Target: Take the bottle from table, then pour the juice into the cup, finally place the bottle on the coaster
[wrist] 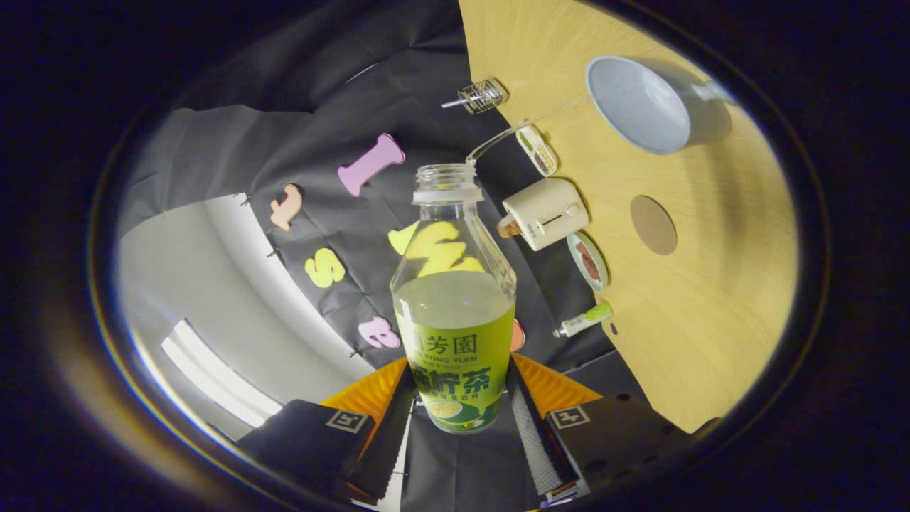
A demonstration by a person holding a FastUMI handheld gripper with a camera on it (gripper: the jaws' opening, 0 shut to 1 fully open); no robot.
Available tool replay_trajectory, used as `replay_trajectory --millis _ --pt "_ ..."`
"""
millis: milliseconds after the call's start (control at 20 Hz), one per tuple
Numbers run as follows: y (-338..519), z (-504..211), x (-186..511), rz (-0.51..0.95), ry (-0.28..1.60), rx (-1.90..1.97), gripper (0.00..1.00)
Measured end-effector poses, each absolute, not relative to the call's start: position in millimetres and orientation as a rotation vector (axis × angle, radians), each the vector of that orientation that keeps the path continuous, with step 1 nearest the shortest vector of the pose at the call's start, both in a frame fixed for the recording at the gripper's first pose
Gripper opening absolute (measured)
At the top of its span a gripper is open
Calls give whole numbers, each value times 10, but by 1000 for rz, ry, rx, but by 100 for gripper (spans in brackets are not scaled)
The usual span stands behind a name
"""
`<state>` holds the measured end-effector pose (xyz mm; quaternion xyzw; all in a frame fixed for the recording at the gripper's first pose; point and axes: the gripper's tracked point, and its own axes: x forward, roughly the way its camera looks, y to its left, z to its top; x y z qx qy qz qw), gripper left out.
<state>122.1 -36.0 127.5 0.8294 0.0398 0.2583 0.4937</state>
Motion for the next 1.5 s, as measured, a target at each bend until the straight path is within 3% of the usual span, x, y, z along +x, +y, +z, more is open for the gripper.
replay_trajectory --millis 950,1500 --pt "-348 1268 1196 623 97 1987 77" --pt "-180 1136 1125 499 114 1604 77"
